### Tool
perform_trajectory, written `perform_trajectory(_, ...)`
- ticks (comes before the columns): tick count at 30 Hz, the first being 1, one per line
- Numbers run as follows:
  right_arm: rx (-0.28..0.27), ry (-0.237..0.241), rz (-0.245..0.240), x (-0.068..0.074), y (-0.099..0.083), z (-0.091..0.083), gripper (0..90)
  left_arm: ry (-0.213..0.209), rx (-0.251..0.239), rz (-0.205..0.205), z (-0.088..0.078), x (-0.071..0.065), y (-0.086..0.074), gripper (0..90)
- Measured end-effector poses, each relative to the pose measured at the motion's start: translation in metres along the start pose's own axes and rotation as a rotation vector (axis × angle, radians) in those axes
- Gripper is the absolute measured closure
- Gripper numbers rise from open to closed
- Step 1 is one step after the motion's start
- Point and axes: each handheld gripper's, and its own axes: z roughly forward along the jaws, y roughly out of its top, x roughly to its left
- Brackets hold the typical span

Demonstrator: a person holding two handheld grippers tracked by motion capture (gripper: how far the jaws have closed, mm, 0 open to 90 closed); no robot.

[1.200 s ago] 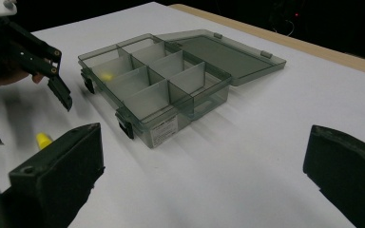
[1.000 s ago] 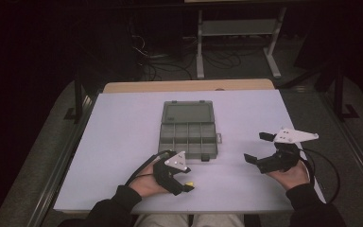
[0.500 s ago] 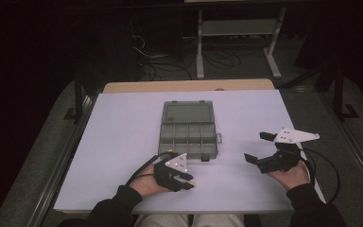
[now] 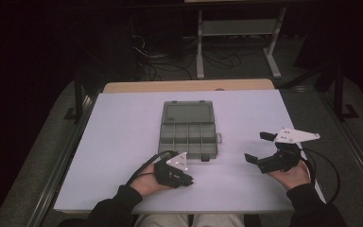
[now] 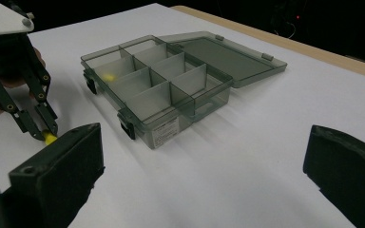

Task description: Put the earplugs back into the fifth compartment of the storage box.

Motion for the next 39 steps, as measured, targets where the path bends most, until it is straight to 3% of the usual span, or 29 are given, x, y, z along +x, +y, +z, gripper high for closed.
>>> perform_trajectory(23, 0.008, 0.001, 0.001, 0.0, 0.0, 0.0, 0.0, 0.031, -0.078, -0.003, -0.032, 0.003, 0.006, 80.4)
perform_trajectory(39, 0.021, -0.001, 0.004, 0.0, -0.001, 0.002, 0.0, 0.088, -0.133, -0.013, -0.074, 0.02, 0.012, 80.6)
